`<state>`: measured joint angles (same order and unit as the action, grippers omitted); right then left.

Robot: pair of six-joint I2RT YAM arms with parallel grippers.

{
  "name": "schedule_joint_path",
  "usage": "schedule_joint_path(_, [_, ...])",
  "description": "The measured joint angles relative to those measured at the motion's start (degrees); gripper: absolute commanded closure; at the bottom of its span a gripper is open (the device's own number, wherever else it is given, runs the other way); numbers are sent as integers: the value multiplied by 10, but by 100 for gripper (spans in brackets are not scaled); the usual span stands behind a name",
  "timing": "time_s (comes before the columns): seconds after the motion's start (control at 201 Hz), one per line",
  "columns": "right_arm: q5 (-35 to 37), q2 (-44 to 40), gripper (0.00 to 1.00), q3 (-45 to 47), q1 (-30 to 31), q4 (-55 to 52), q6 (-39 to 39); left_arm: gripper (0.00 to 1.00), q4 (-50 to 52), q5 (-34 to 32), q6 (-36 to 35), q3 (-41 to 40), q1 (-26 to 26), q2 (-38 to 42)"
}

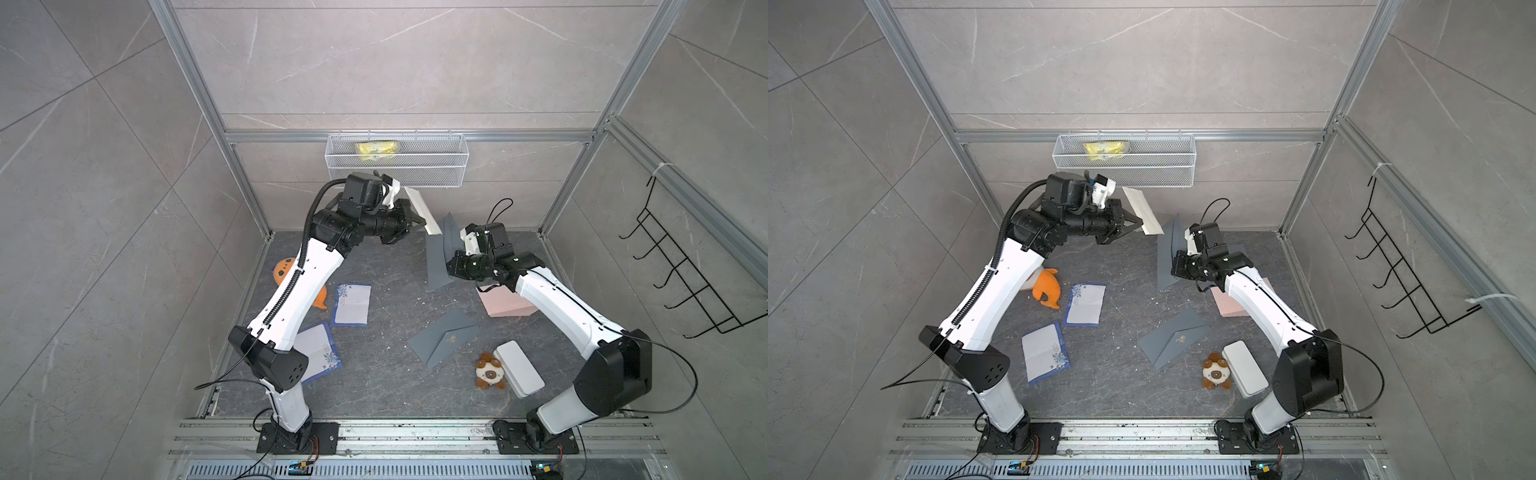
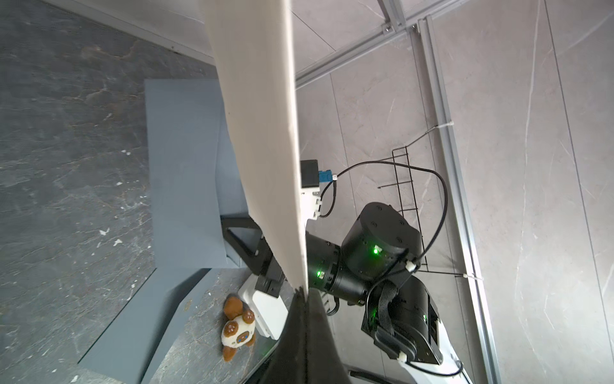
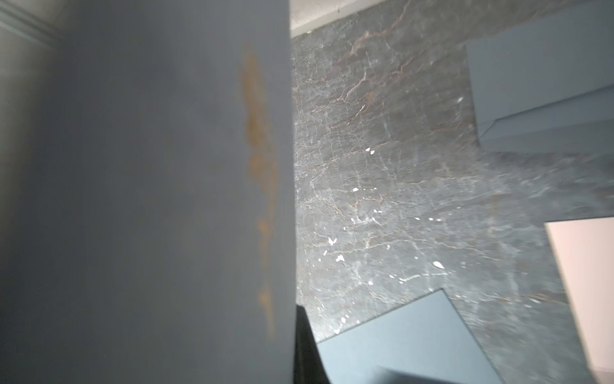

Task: Take the letter paper out of the envelope
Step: Place the envelope at the center of the board.

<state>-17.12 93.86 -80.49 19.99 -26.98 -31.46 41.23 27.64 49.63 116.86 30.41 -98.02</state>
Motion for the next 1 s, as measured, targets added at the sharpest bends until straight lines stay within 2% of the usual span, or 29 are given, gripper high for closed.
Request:
schedule_joint_path(0.105, [-34, 57, 100, -10, -10, 30, -33, 100, -25, -1, 6, -92, -19, 38])
schedule_joint_path(0.264, [-82, 153, 100, -42, -14, 75, -85, 100, -51, -5, 13, -224, -21, 85])
schedule_joint_path(0.468, [-134, 252, 100, -79, -27, 128, -132, 100, -75, -19, 27, -343, -21, 131])
schedule_joint_path(0.761, [-192, 356, 100, -153, -58, 141, -135, 100, -83, -37, 33, -377, -21, 168])
schedule_joint_path(0.995, [-217, 409, 87, -230, -82, 75, -88, 100, -84, -38, 33, -377, -21, 169])
